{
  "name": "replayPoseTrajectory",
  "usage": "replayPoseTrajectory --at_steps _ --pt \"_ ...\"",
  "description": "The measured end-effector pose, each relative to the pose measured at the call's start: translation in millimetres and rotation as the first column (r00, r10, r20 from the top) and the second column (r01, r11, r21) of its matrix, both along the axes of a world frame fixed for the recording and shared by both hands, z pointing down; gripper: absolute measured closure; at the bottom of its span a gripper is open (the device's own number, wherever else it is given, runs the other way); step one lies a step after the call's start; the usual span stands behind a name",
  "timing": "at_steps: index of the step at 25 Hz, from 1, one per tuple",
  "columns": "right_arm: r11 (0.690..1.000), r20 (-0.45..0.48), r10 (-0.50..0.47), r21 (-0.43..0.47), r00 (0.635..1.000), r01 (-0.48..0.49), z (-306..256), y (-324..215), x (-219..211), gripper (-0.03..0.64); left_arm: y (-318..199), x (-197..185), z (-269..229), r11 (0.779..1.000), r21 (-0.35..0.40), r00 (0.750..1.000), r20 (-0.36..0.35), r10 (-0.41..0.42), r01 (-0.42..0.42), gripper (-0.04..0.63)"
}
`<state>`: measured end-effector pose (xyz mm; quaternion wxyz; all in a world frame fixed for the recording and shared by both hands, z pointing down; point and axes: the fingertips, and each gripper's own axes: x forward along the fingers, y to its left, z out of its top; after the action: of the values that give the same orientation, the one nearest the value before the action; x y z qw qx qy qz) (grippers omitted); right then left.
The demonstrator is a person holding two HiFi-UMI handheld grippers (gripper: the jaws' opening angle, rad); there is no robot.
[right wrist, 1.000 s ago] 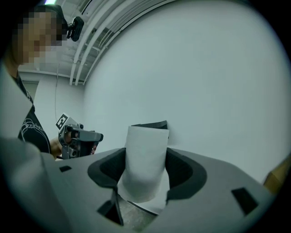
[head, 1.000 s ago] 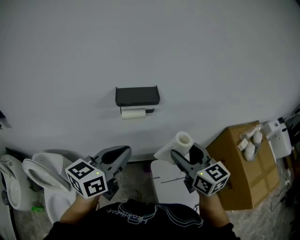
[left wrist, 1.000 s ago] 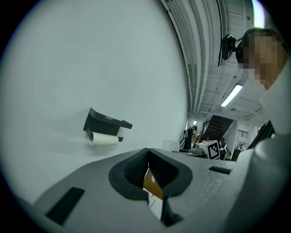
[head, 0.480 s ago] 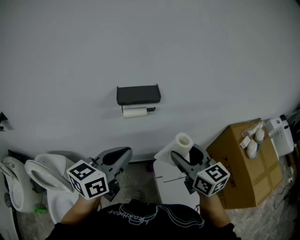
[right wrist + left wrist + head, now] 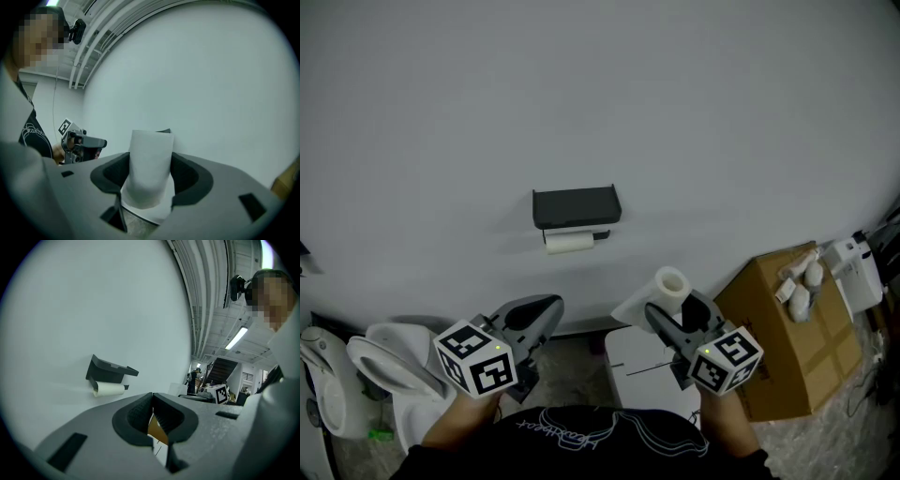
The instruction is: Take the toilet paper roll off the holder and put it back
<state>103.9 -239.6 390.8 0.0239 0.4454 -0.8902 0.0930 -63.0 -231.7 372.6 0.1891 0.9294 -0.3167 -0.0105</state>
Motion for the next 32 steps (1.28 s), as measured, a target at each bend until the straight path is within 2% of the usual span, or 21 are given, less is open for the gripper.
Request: replayPoseTrajectory --at_steps 15,32 --pt "0.992 -0.022 0.032 0.121 0.999 -0.029 -55.8 -39.8 -11.1 0.344 -38.4 -15.9 -13.7 0.999 0.018 0.999 -0.010 0.040 -0.039 0.589" --pt "0.963 -0.110 0.014 0.270 0.994 0.016 -122.0 -90.6 -51.6 0.344 -83.2 -46.7 -23.5 0.997 0.058 0.998 -0.030 0.056 -0.054 0.590"
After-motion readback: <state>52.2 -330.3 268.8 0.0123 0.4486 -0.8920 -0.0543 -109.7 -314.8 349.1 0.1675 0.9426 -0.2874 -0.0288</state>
